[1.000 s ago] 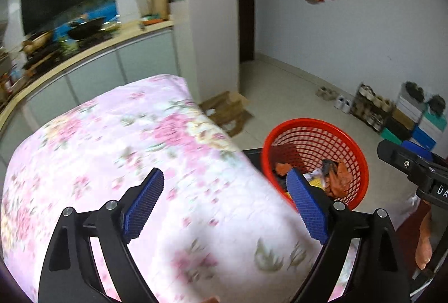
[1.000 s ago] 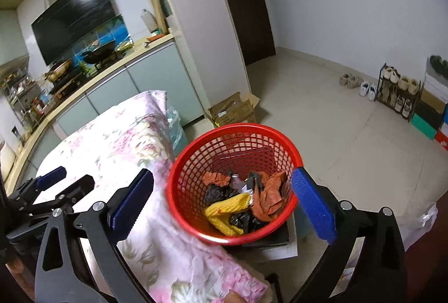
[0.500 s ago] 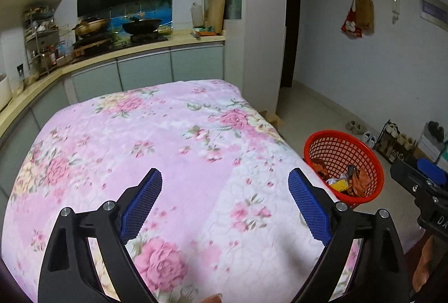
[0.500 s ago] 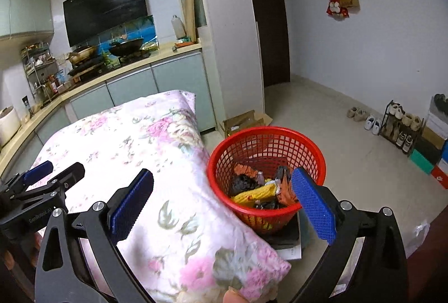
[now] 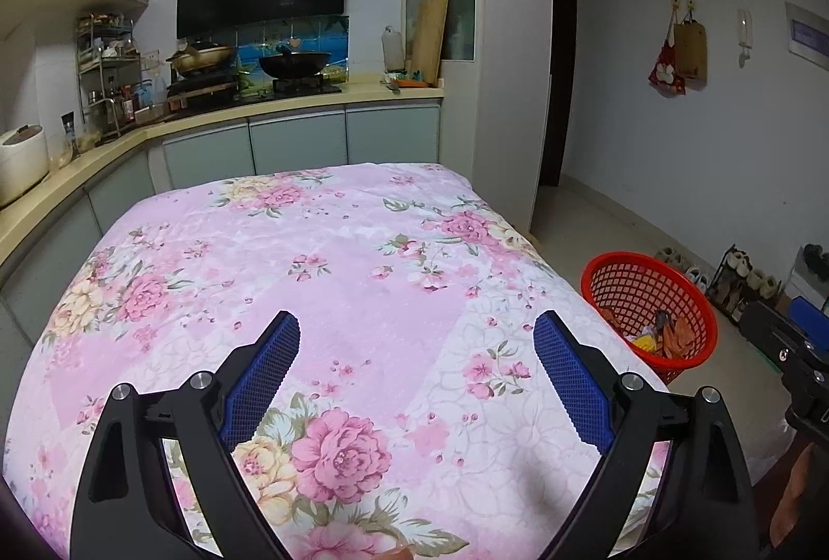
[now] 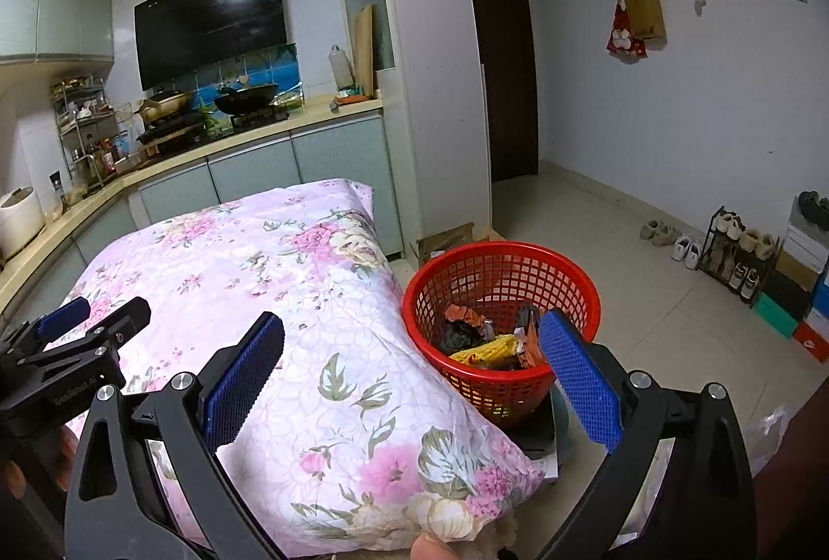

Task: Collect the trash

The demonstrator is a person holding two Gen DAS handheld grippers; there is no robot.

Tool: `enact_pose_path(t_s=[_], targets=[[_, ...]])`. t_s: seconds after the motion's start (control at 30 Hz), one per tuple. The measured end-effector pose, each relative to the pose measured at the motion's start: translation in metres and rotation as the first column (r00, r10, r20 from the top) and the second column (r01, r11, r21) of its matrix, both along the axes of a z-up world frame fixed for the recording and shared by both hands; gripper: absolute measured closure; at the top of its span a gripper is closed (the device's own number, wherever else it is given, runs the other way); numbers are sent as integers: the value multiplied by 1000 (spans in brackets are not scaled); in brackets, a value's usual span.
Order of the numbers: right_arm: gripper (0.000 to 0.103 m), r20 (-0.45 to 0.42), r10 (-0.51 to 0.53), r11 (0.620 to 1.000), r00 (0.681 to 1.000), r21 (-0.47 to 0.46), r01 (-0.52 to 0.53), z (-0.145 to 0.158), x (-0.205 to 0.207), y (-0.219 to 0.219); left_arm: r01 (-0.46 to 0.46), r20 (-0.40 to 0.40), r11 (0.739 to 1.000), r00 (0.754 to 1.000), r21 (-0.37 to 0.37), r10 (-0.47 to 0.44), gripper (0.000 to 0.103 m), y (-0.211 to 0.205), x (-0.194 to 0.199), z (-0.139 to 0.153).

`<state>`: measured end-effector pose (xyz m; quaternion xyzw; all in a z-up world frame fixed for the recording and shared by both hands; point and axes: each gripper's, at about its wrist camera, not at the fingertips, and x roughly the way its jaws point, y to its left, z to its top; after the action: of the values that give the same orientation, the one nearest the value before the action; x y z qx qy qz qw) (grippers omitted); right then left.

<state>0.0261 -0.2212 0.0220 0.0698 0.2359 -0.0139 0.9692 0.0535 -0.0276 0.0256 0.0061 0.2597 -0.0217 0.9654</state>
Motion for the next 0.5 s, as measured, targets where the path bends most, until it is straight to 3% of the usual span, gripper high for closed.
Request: enact_pose_path(t_s=[0.5], targets=[[7, -1, -1, 1000, 1000, 1, 1, -1, -1, -1, 12, -5, 1000, 1000, 16, -12, 14, -10, -2, -10]])
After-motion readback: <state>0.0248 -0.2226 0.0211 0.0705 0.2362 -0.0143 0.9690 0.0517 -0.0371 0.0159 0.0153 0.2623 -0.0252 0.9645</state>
